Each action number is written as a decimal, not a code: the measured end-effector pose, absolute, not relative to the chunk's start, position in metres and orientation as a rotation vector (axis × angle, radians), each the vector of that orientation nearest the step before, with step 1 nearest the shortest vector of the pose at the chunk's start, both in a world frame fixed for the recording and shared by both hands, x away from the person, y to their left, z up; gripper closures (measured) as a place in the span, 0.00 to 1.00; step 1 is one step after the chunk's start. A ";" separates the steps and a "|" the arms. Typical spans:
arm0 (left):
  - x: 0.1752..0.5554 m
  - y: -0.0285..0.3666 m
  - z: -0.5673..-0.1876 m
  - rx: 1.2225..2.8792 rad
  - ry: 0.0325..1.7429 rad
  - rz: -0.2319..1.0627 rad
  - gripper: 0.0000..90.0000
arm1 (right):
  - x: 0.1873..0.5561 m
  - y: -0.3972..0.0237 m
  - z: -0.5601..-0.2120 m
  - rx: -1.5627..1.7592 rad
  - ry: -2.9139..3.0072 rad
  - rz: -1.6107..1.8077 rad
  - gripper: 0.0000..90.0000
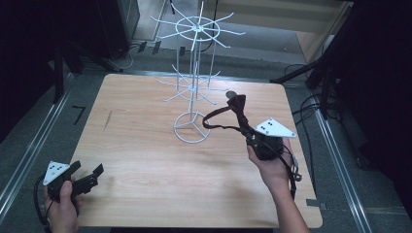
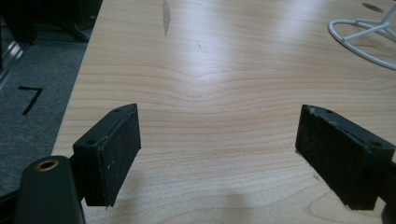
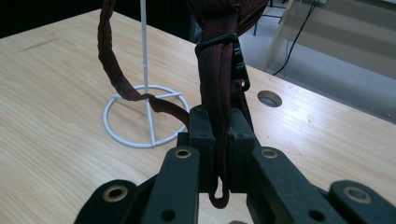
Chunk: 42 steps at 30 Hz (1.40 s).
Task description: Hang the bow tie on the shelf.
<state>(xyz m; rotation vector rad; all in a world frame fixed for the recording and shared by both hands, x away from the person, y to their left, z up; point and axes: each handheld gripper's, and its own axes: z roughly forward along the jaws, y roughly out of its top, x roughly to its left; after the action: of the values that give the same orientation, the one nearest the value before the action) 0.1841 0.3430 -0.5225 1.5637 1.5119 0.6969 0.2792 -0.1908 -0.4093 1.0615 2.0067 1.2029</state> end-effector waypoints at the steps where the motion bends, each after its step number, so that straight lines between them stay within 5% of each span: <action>1: 0.184 0.343 -0.523 1.562 1.512 0.697 0.17 | 0.279 -0.190 -0.409 1.060 2.005 1.212 0.95; 42: 0.184 0.343 -0.523 1.563 1.510 0.700 0.17 | 0.298 -0.161 -0.397 1.038 2.015 1.252 0.95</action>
<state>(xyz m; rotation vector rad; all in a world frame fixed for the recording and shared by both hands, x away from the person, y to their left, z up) 0.1840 0.3429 -0.5225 1.5626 1.5104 0.7000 0.2979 -0.1606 -0.3973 1.0384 2.0154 1.2521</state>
